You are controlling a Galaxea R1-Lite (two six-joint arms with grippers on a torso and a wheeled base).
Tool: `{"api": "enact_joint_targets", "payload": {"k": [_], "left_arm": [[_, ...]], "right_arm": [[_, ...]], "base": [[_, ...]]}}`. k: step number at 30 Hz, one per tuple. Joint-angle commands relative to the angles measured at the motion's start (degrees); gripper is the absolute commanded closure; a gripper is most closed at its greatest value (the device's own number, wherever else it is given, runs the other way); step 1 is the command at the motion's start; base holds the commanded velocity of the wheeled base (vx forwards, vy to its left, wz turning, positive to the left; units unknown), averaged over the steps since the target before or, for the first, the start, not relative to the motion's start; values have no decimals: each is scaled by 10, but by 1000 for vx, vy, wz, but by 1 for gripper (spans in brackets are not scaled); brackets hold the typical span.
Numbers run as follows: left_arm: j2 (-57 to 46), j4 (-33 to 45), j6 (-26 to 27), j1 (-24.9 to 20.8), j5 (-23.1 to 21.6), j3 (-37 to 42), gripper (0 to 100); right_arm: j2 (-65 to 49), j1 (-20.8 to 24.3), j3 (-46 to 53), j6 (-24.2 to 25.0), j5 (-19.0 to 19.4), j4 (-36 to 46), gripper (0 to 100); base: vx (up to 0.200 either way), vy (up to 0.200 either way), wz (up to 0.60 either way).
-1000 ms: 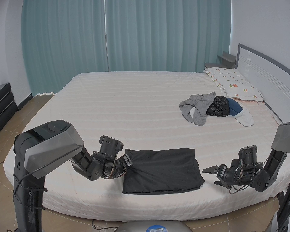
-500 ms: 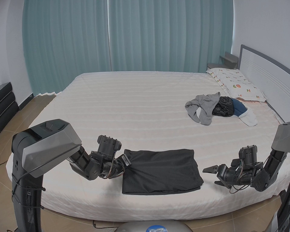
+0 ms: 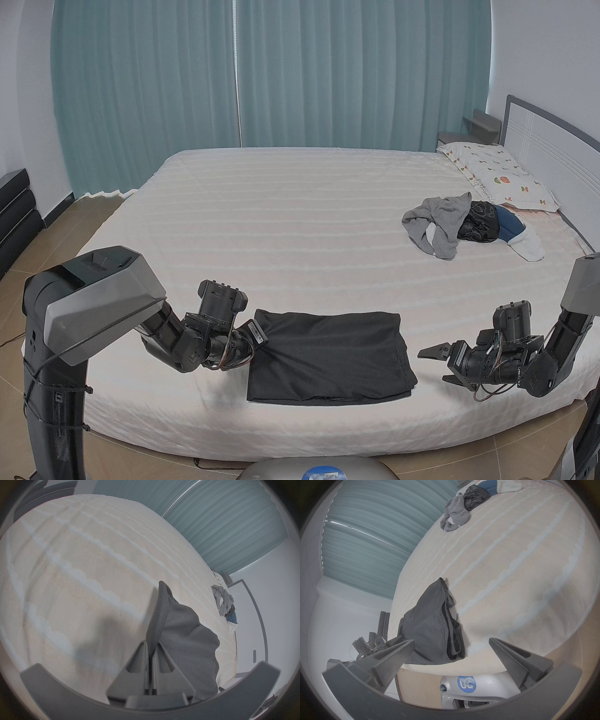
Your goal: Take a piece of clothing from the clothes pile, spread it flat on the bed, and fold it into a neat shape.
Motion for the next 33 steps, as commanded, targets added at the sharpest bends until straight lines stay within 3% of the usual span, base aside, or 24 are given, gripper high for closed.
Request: {"api": "enact_joint_targets", "payload": {"k": [1, 9, 33], "left_arm": [[0, 0, 0, 0, 0, 1, 100], [-2, 0, -7, 1, 0, 1, 100], [-11, 2, -13, 5, -1, 14, 100]], "right_arm": [[0, 0, 1, 0, 0, 0, 0], [0, 0, 1, 0, 0, 0, 0], [-1, -1, 2, 0, 0, -2, 0]], "base": [[0, 0, 0], [0, 0, 0], [0, 200, 0]]}}
